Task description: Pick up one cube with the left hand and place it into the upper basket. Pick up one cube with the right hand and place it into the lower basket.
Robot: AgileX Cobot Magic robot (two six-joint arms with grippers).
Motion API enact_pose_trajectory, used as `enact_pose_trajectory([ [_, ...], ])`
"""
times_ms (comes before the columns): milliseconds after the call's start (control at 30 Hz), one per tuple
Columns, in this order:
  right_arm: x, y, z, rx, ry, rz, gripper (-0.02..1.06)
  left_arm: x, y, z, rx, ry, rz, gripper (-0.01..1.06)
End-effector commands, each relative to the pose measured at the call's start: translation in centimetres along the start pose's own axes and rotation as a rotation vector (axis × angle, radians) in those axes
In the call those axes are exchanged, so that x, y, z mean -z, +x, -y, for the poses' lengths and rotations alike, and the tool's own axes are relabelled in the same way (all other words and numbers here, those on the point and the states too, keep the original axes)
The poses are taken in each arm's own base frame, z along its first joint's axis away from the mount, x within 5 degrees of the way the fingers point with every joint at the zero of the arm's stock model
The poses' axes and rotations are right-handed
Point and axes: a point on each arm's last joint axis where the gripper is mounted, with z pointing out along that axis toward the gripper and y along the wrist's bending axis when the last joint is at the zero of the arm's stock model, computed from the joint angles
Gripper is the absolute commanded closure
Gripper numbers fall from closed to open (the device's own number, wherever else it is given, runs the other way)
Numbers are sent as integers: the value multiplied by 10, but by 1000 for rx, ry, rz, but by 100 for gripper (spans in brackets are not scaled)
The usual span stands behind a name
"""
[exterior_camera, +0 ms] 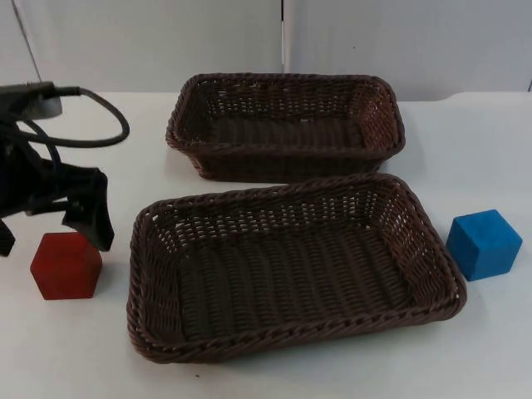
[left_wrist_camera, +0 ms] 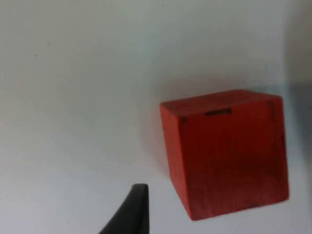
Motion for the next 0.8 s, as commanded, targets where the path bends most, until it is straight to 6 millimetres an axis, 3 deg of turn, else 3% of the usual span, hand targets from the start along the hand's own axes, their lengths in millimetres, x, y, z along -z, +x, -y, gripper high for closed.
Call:
enact_pose_trajectory([
  [0, 0, 0, 0, 0, 5, 4, 0, -10, -1, -1, 0, -14, 14, 0],
  [767, 0, 0, 0, 0, 5, 4, 0, -48, -4, -11, -10, -58, 29, 0],
])
